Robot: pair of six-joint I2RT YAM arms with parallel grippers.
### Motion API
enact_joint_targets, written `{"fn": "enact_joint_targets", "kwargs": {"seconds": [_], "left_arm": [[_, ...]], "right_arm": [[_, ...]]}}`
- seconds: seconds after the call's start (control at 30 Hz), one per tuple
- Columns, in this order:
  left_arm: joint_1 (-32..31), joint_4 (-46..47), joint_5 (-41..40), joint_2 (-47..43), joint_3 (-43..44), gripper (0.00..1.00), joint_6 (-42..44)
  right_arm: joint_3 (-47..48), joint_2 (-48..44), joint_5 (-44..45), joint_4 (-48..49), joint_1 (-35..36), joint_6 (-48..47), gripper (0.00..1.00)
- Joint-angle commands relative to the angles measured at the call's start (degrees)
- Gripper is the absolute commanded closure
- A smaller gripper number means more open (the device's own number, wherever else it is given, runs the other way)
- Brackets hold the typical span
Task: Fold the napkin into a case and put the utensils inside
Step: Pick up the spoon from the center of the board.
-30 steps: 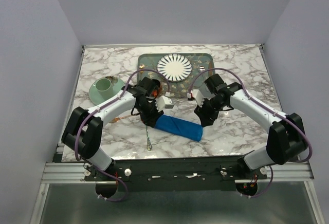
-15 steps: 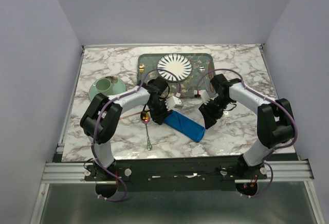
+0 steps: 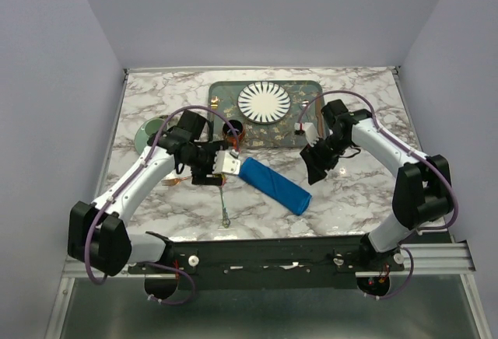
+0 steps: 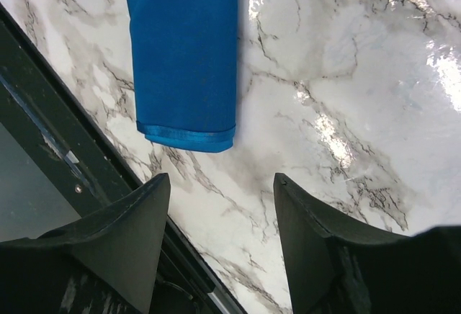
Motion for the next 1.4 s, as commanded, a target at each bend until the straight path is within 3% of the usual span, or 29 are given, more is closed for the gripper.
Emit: {"fn": "enact_joint_targets", "kwargs": {"seconds": [0.0,0.3,0.83,1.0,1.03,1.07,1.37], "left_arm": [[-0.8,-4.1,0.6,5.4,-2.7,0.19,21.5],[-4.9,-4.4,-1.8,11.8,-5.8,0.30,36.4],[-7.9,-3.8,-9.0,22.2,-5.9,0.64,41.1],[-9.3,-3.4,-9.6,23.7,-4.7,0.82,37.9],[-9.8,-3.3,-9.7,23.6,-3.9,0.95,36.4],[-10.1,-3.3,-9.1,23.4,-3.3,1.00,33.0],[-11.7,-3.6,-5.6,13.0,3.4,1.00,16.8]], "right_arm": [[2.7,1.7,0.2,-1.4,-0.3,2.2,0.32],[3.1,3.1,0.7,-1.3,-0.3,4.2,0.31],[3.1,4.2,0.0,-0.8,-0.3,6.5,0.31],[3.6,4.6,0.3,-0.6,-0.3,6.3,0.31],[3.7,4.8,0.4,-0.5,-0.3,6.1,0.31],[3.8,4.8,0.4,-0.6,-0.3,6.2,0.31],[4.6,2.5,-4.0,-0.8,-0.3,6.8,0.32]]}}
